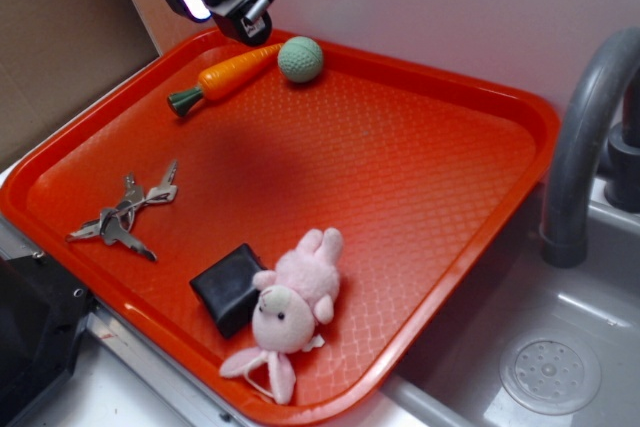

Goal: Grab the green ball.

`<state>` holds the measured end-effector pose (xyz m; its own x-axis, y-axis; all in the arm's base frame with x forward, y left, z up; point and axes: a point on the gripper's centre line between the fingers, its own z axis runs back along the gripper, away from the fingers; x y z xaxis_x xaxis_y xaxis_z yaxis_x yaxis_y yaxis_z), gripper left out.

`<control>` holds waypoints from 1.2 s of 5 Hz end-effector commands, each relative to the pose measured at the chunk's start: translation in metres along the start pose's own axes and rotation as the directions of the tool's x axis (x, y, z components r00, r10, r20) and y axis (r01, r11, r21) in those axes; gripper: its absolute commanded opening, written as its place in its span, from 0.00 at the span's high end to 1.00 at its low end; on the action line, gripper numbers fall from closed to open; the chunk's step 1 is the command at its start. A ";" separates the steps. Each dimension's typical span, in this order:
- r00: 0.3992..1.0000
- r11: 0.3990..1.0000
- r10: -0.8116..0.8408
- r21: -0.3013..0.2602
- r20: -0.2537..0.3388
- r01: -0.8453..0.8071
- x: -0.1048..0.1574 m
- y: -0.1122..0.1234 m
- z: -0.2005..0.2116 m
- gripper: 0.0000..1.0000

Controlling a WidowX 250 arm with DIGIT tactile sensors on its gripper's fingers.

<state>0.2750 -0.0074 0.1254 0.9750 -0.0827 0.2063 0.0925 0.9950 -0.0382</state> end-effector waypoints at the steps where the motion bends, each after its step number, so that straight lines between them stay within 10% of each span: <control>1: 0.998 0.994 -0.007 0.105 0.062 0.001 0.040 0.013 -0.030 0.00; 5: 0.999 0.981 -0.046 0.186 -0.026 0.050 0.051 0.068 -0.118 0.00; 6: 0.998 0.985 -0.048 0.167 -0.033 0.053 0.043 0.063 -0.118 1.00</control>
<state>0.3507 0.0358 0.0174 0.9731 -0.1326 0.1883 0.1104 0.9862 0.1236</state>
